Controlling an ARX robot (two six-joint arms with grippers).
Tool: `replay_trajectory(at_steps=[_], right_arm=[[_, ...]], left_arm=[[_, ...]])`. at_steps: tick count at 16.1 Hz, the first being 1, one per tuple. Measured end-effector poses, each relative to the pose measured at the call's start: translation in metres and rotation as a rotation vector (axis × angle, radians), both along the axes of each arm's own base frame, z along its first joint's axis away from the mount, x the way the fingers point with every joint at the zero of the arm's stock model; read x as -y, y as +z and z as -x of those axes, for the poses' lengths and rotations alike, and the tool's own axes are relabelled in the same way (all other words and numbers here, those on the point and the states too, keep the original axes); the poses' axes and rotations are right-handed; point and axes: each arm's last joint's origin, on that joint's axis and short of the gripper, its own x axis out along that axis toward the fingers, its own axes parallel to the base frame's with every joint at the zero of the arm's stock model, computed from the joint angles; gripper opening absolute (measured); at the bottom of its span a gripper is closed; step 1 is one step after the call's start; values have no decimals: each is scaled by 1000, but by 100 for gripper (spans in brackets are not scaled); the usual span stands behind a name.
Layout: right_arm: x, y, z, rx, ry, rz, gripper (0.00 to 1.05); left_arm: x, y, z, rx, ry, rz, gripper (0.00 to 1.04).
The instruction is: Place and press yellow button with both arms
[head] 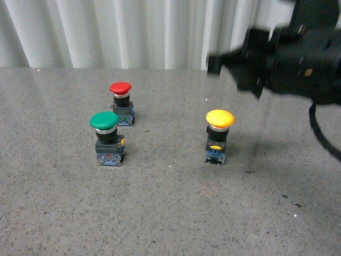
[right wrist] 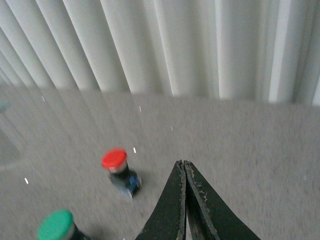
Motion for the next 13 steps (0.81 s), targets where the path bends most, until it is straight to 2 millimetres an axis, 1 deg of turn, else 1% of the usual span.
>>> replay_trajectory(at_steps=[1, 2, 3, 5, 6, 7, 8, 9, 10, 11, 12, 13], right_arm=[[8, 23, 3, 81, -9, -91, 2], [14, 34, 7, 104, -16, -146, 2], [21, 35, 13, 82, -21, -169, 2], [33, 28, 27, 31, -34, -186, 2], [39, 34, 37, 40, -30, -191, 2], [43, 43, 52, 57, -155, -133, 2], [61, 45, 76, 92, -344, -21, 2], [86, 34, 102, 79, -475, 77, 2], [105, 23, 124, 49, -515, 130, 2], [118, 15, 144, 45, -518, 146, 2], [123, 15, 159, 112, -534, 141, 2], [122, 19, 166, 167, -516, 131, 2]], left_arm=[[0, 0, 0, 0, 0, 0, 98], [0, 0, 0, 0, 0, 0, 98], [0, 0, 0, 0, 0, 0, 98], [0, 0, 0, 0, 0, 0, 98], [0, 0, 0, 0, 0, 0, 98], [0, 0, 0, 0, 0, 0, 98], [0, 0, 0, 0, 0, 0, 98], [0, 0, 0, 0, 1, 0, 98], [0, 0, 0, 0, 1, 0, 98], [0, 0, 0, 0, 0, 0, 98], [0, 0, 0, 0, 0, 0, 98], [0, 0, 0, 0, 0, 0, 98]])
